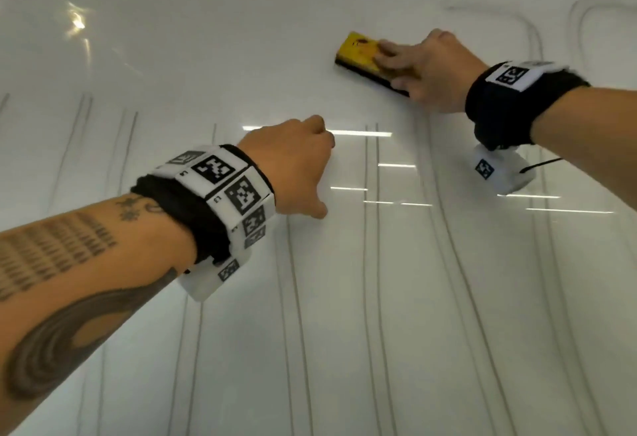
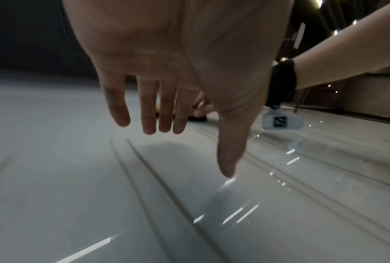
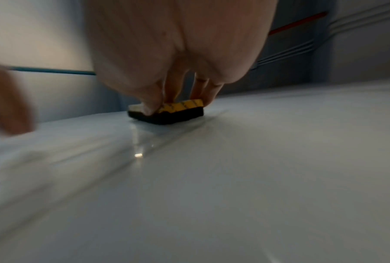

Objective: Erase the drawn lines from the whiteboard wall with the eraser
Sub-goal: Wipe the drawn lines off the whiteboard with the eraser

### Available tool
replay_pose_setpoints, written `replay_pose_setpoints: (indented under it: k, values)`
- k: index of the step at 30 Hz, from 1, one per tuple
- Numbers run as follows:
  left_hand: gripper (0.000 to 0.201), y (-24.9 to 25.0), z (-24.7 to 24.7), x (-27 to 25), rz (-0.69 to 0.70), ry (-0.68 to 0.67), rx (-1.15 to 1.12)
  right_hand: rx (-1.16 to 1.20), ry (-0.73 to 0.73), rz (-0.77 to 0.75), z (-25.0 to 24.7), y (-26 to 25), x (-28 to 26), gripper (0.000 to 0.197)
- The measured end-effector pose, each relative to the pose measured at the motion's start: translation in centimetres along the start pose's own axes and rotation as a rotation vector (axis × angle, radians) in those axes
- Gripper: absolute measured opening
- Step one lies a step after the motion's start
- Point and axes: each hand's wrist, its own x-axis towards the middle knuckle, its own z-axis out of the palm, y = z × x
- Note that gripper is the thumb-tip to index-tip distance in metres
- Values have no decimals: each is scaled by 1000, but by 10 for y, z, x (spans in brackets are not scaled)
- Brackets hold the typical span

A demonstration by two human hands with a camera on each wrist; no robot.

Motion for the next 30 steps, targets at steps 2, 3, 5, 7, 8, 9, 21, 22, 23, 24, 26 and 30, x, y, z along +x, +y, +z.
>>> replay_pose_setpoints:
  k: [2,3,5,7,8,9,21,22,23,24,26,30]
  values:
    - [94,11,4,8,42,-40,18,-100,41,312,-16,33,15,48]
    - [97,12,5,10,44,-42,28,-108,50,435,-19,45,21,47]
    - [98,10,6,12,50,-43,53,-100,45,527,-17,42,27,50]
    - [96,8,5,12,60,-36,76,-62,20,379,-3,11,16,52]
    - [95,8,5,11,67,-32,90,-34,10,240,7,-6,4,51]
    - [93,9,4,12,71,-33,105,7,0,110,16,-21,-13,51]
    - [72,21,-13,13,46,-97,145,-222,62,497,-15,84,36,39]
    - [71,23,-13,13,32,-105,143,-210,51,424,-12,67,32,43]
    - [71,25,-14,13,21,-113,145,-187,37,341,-9,50,22,48]
    - [71,26,-15,13,7,-117,151,-169,19,239,-8,30,6,52]
    - [72,30,-17,13,-18,-125,171,-135,-22,6,-4,1,-33,52]
    - [73,40,-21,13,-62,-152,217,-168,-35,-3,-14,41,-33,50]
